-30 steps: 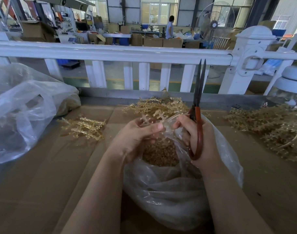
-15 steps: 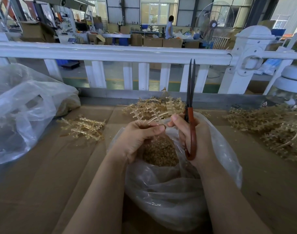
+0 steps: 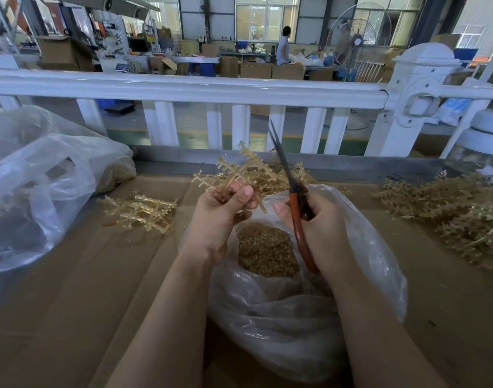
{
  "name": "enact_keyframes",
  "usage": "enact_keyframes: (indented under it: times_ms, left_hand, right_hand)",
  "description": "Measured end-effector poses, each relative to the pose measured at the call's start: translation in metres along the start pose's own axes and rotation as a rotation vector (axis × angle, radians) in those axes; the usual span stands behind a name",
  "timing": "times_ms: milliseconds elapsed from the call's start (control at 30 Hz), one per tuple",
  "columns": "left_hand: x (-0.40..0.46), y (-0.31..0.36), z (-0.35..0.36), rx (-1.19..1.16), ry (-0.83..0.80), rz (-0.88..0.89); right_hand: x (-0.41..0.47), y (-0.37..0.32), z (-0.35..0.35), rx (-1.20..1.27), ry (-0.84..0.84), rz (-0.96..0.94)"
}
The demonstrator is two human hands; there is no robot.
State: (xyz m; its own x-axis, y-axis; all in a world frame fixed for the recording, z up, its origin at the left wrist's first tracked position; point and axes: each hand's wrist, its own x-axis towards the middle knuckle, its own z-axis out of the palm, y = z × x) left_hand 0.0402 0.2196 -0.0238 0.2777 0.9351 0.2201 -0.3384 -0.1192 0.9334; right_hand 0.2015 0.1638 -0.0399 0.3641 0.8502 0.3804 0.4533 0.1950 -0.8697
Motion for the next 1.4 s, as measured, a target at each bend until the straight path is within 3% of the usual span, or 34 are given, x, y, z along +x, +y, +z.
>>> enact_keyframes:
  times_ms: [300,667,1400]
  left_hand:
    - [-0.0008,0.0015,0.0014,0.048,0.055,0.107]
    - [-0.0003,-0.0001,-0.0019,0.168,0.045,0.132]
    - [-0.005,0.0054,0.0021,0.051,0.094,0.094]
  right_hand:
    - [-0.0055,0.0053,0.0042,-0.426,-0.056,-0.184]
    - [-0.0063,0.0054,0.0035,-0.518,-0.01,-0.178]
    - [-0.0051,0.0079,0.0063,-0.586,0.075,-0.225]
